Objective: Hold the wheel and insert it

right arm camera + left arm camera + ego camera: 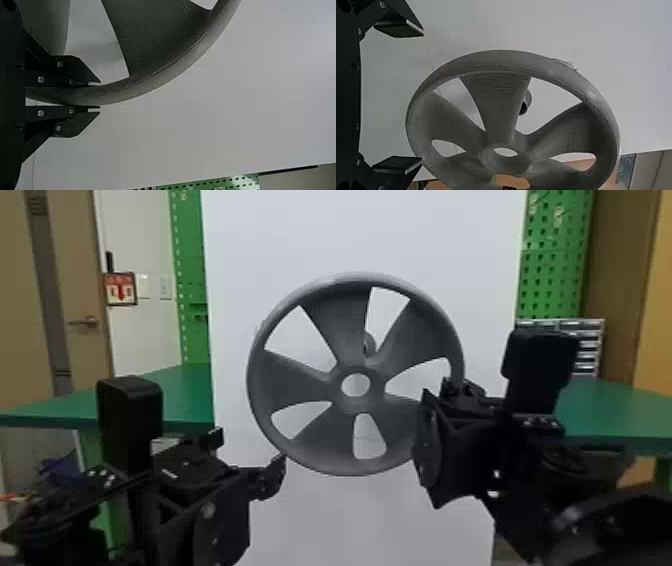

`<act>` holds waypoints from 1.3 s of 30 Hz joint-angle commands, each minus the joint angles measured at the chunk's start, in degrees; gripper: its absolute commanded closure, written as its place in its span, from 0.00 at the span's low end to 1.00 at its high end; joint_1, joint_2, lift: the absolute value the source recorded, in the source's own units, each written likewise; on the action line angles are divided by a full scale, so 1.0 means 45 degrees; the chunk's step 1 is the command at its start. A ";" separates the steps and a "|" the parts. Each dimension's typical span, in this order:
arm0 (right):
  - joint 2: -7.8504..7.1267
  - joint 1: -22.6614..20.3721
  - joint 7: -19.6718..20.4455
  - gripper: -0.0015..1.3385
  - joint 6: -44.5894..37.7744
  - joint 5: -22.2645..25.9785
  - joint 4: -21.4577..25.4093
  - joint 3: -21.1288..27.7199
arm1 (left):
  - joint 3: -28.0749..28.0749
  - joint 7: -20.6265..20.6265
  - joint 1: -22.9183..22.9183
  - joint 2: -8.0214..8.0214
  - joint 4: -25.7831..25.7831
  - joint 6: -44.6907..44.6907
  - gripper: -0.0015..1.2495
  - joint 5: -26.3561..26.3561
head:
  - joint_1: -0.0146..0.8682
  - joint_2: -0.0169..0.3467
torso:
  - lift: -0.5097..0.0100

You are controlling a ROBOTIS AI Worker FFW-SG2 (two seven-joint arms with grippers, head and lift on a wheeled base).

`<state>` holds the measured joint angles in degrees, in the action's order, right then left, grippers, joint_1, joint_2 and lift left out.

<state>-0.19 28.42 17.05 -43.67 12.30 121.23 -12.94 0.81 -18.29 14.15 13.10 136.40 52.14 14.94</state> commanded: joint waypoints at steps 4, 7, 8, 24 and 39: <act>0.0053 0.0345 0.0000 0.86 -0.0726 0.0022 0.0092 -0.0034 | -0.0023 0.0002 -0.0001 0.0020 -0.0019 -0.0005 0.12 0.0000 | 0.22 0.33 | 0.03; 0.0053 0.0521 0.0000 0.86 -0.1175 0.0002 0.0151 -0.0015 | -0.0042 0.0002 -0.0001 0.0020 -0.0038 -0.0005 0.12 0.0000 | 0.22 0.33 | 0.03; 0.0053 0.0560 0.0000 0.86 -0.1254 0.0022 0.0151 -0.0015 | -0.0042 0.0002 -0.0001 0.0020 -0.0038 -0.0005 0.12 0.0000 | 0.22 0.33 | 0.03; 0.0053 0.1458 0.0000 0.86 -0.2093 -0.0057 0.0248 0.0102 | -0.0101 0.0022 -0.0001 0.0039 -0.0058 -0.0025 0.12 0.0000 | 0.22 0.33 | 0.03; 0.0053 0.2122 0.0000 0.86 -0.2953 -0.0174 0.0307 0.0278 | -0.0101 0.0041 -0.0040 0.0039 -0.0058 -0.0064 0.12 0.0000 | 0.22 0.33 | 0.03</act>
<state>0.00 37.11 17.07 -55.87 11.77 122.61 -11.79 0.43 -18.10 13.96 13.27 136.14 51.85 14.94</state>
